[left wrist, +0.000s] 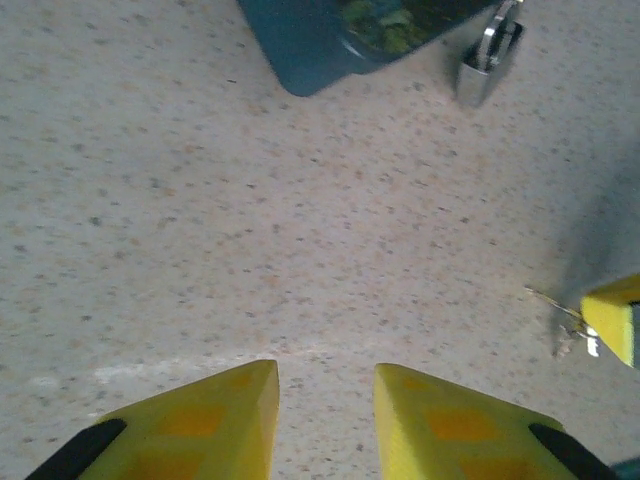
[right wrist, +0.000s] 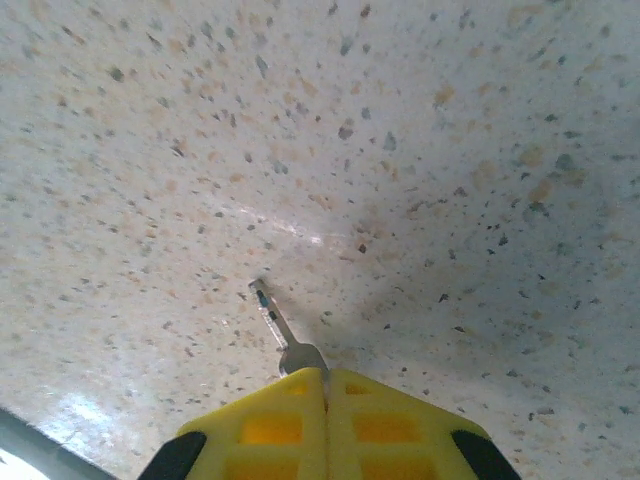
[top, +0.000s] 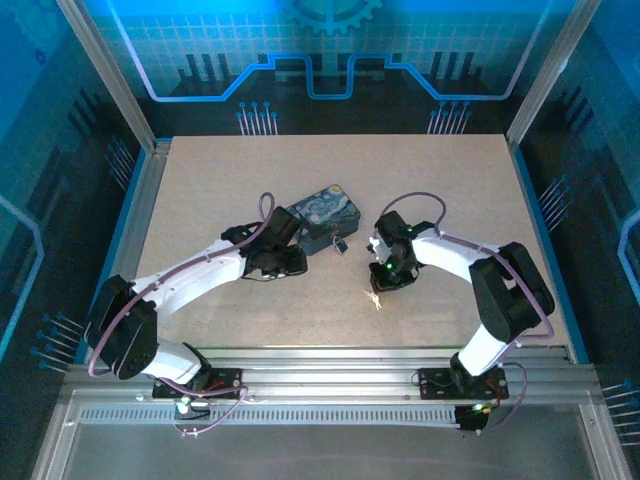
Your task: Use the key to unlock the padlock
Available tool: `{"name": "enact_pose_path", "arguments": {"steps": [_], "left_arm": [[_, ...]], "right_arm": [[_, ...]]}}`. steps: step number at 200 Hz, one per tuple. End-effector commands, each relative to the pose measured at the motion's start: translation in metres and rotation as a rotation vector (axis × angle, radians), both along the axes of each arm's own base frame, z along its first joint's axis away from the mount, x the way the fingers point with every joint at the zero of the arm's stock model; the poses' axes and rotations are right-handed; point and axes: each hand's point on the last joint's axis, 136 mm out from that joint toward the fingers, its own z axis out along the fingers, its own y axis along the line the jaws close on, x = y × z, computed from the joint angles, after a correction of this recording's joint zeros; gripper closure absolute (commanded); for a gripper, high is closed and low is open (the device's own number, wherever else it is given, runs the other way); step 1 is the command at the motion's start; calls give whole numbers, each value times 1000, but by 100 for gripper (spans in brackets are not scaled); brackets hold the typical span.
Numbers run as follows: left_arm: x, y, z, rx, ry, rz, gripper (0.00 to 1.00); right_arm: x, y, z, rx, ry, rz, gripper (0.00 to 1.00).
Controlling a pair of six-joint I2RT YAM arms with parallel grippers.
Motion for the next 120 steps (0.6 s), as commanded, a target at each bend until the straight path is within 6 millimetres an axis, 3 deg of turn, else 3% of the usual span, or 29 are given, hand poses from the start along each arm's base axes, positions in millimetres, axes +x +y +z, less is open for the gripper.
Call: {"name": "enact_pose_path", "arguments": {"steps": [1, 54, 75, 120], "left_arm": [[-7, -29, 2, -170, 41, -46, 71], [-7, -84, 7, -409, 72, -118, 77], [-9, -106, 6, -484, 89, -134, 78], [-4, -116, -7, -511, 82, -141, 77]], "right_arm": [[3, 11, 19, 146, 1, -46, 100], [22, 23, 51, 358, -14, -165, 100], [20, 25, 51, 416, 21, -230, 100], [25, 29, 67, 490, 8, -272, 100]]}}
